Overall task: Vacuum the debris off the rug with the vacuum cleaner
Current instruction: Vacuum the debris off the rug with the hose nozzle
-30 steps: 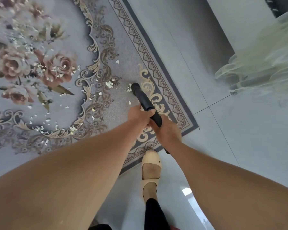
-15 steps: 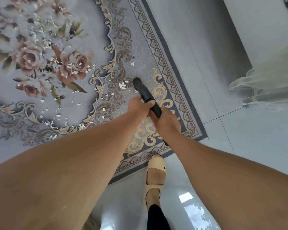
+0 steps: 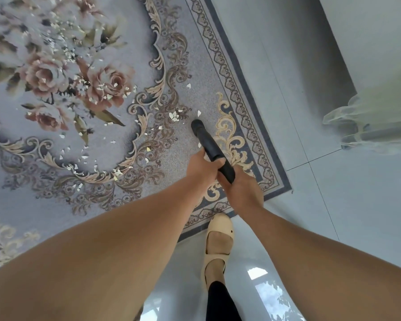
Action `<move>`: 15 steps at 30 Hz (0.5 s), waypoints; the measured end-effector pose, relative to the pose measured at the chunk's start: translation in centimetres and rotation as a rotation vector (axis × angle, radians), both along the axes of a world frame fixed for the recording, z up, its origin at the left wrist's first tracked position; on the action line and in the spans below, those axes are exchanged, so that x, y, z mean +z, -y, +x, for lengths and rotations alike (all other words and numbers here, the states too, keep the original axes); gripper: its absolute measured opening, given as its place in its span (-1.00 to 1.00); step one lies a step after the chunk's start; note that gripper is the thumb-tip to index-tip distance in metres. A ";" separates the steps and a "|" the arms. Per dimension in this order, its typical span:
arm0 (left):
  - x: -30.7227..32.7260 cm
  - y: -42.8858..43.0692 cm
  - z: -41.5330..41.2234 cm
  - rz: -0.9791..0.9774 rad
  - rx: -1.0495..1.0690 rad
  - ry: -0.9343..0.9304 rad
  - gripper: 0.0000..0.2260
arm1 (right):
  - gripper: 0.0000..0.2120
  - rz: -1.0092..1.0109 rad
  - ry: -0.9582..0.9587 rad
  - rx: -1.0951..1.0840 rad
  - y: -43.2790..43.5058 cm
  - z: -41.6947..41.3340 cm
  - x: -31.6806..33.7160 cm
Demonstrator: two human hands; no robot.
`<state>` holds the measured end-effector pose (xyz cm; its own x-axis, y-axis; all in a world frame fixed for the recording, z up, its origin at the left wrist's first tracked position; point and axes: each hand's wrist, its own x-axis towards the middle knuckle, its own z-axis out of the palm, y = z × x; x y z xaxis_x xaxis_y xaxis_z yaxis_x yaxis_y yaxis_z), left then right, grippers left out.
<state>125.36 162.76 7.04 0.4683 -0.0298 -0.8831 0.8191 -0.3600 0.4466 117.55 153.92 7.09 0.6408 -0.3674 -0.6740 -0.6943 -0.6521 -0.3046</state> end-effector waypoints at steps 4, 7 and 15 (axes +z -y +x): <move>-0.2 0.4 3.0 -0.019 0.028 0.083 -0.34 | -0.53 -0.029 0.016 -0.069 -0.2 3.6 -0.5; -0.1 0.8 4.9 -0.022 0.046 0.116 -0.36 | -0.53 -0.024 0.013 -0.084 -0.1 6.2 -0.7; 0.7 0.2 1.6 -0.072 0.018 -0.009 -0.31 | -0.57 0.019 -0.009 -0.105 0.1 1.8 0.1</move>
<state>126.95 162.54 7.69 0.4618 -0.0851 -0.8829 0.8290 -0.3126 0.4637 119.40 153.78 7.15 0.5935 -0.4190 -0.6872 -0.7610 -0.5700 -0.3097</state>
